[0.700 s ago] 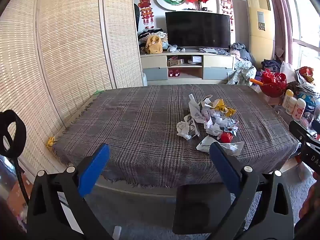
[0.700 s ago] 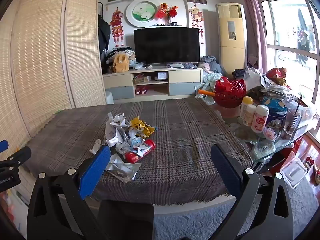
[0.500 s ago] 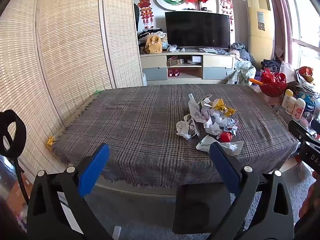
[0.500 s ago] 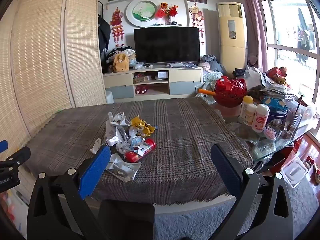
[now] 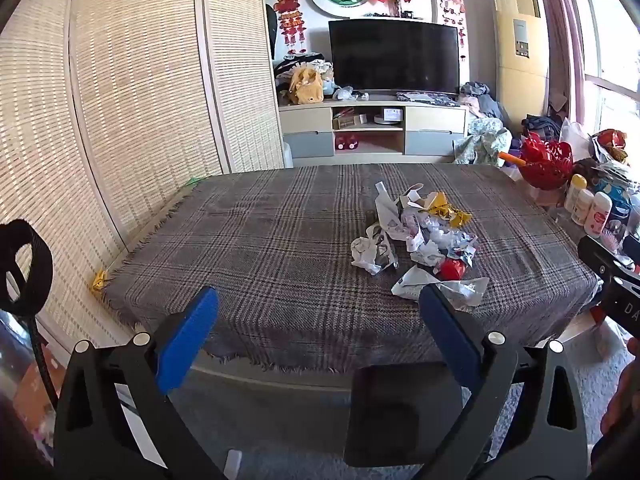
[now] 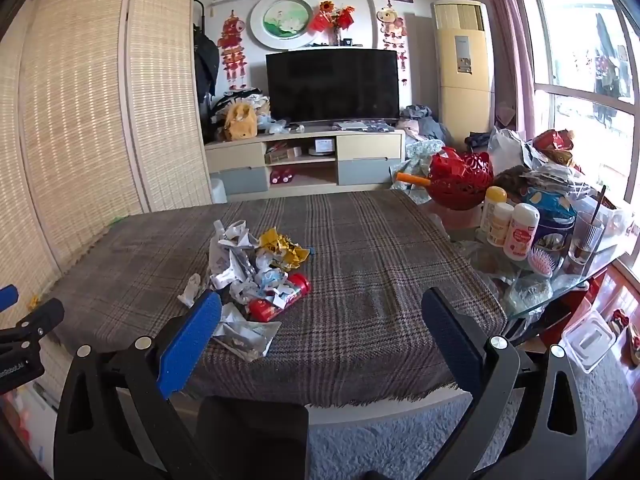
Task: Collect trash
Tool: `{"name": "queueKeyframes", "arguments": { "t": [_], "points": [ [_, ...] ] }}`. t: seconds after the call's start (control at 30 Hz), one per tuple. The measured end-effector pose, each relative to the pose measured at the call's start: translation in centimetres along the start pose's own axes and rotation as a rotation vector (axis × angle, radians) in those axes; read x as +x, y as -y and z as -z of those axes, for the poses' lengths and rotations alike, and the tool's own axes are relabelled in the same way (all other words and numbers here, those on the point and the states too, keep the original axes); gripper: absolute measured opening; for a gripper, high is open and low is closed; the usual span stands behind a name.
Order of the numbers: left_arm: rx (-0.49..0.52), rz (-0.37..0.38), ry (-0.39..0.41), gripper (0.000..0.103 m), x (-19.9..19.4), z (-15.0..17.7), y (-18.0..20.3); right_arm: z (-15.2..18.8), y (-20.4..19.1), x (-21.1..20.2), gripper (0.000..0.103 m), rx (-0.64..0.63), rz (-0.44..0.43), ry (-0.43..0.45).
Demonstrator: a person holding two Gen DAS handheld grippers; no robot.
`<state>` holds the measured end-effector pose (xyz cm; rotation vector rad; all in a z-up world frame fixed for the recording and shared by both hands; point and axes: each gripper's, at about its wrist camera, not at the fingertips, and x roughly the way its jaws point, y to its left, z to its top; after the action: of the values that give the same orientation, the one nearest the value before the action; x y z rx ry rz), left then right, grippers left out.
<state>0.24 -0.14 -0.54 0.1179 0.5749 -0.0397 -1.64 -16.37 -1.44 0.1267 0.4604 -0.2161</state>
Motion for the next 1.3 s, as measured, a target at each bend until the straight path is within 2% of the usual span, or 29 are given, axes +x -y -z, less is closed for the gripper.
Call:
{"name": "queueKeyframes", "arguments": {
  "t": [0.33,1.3],
  "points": [
    [0.000,0.013,-0.006,0.095,-0.01,-0.29,-0.01,0.03,0.14,0.16,0.100,0.007,-0.003,-0.011],
    [0.016,-0.007,-0.008,0.095,0.17,0.25,-0.15,0.11,0.53,0.79,0.100,0.029,-0.007,-0.049]
  ]
}}
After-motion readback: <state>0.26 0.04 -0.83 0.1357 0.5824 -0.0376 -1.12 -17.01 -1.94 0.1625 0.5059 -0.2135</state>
